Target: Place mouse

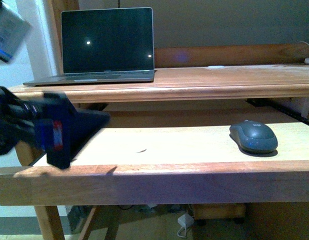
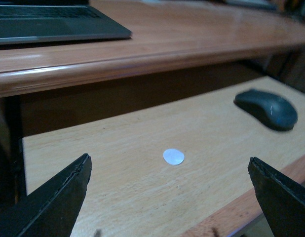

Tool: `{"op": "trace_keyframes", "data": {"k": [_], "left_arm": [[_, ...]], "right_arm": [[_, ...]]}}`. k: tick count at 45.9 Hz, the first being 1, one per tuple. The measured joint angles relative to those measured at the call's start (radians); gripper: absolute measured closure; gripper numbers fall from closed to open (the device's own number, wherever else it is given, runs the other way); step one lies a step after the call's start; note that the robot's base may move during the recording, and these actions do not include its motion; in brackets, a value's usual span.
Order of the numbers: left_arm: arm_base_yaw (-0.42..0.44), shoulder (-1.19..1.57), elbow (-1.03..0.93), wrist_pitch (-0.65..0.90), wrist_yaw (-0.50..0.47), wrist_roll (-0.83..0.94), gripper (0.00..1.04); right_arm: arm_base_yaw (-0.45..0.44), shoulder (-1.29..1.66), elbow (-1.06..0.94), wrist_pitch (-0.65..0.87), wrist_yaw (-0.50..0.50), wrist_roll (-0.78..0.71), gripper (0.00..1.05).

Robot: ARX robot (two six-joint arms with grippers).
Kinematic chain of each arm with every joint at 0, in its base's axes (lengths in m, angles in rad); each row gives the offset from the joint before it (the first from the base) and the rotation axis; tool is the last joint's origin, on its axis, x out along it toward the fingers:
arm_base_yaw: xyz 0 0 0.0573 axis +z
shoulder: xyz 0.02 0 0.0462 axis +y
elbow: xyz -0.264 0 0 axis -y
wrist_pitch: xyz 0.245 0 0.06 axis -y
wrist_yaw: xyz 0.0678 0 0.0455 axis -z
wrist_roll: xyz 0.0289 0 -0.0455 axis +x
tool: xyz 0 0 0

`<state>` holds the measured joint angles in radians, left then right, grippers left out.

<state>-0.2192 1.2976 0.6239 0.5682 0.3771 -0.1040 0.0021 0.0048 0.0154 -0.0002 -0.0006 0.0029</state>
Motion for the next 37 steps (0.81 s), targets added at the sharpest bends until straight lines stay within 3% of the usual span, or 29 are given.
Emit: {"op": "trace_keyframes", "data": {"k": [9,17,22,24,27,37], "left_arm": [[-0.028,-0.328,-0.175,-0.2,-0.219,-0.253,0.08],[-0.061,-0.692,-0.296,-0.429,-0.344,-0.351,0.08],[-0.167,-0.924,-0.377,-0.509,-0.653,-0.189,0.23],[-0.172,-1.014,-0.412,-0.544,-0.706,-0.107,0.3],[-0.137,-1.102,-0.453,-0.555,-0.713,-0.027,0.41],[-0.008,-1.18,-0.51,-0.565,-0.587,0.075,0.76]], "right_arm": [[0.0,0.0,0.0,0.0,0.0,0.0,0.07],[0.0,0.0,0.0,0.0,0.0,0.0,0.07],[0.0,0.0,0.0,0.0,0.0,0.0,0.07],[0.0,0.0,0.0,0.0,0.0,0.0,0.07],[0.0,0.0,0.0,0.0,0.0,0.0,0.07],[0.0,0.0,0.0,0.0,0.0,0.0,0.07]]}}
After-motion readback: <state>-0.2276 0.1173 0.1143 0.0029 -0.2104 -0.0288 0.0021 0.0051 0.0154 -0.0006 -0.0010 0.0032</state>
